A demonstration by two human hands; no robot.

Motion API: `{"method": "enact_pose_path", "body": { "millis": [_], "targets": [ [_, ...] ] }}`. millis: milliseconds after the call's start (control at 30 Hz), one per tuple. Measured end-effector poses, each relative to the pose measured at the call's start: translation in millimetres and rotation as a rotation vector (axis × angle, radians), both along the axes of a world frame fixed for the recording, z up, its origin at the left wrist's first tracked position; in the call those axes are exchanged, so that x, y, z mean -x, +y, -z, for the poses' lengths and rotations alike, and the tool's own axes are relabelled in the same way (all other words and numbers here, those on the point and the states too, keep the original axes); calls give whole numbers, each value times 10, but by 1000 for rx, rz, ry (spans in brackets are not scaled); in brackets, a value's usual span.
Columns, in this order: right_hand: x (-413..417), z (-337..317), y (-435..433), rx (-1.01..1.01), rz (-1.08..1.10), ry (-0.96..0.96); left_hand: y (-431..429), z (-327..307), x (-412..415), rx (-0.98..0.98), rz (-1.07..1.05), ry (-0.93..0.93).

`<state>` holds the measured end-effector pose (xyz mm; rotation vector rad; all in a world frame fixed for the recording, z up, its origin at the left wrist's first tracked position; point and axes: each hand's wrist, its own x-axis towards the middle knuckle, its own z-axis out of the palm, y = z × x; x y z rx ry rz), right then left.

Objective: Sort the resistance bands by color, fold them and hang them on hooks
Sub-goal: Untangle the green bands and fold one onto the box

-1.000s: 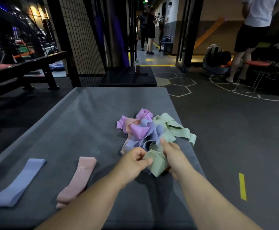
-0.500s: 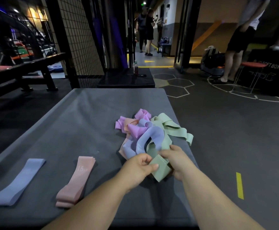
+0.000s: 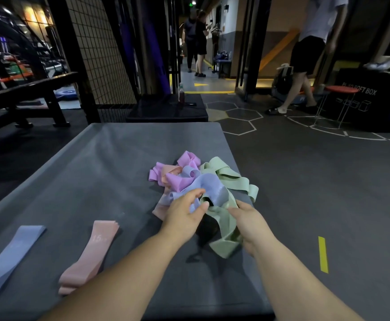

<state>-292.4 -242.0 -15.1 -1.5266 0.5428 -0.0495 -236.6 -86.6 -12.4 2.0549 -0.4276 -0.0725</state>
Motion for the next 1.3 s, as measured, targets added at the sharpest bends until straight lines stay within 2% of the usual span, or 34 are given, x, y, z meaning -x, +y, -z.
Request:
{"method": "enact_pose_path", "body": {
  "millis": [100, 167, 300, 467, 733, 1133, 1300],
  "targets": [
    [37, -28, -6, 78, 22, 14, -37, 8, -61, -150, 19, -395],
    [42, -28, -20, 125, 15, 27, -68, 19, -105, -295, 52, -563],
    [40, -45, -13, 180, 5, 37, -162, 6, -167, -717, 128, -430],
    [44, -3, -1, 202, -5, 48, -282, 78, -308, -853, 209, -299],
    [74, 13, -21, 243, 42, 68, -379, 159, -474, -922, 211, -276],
    [65, -21, -59, 256, 220, 27, -337, 142, -568, -833, 103, -240],
    [79, -38, -84, 294, 281, -20, -336, 89, -588, -867, 115, -203]
  ]
}}
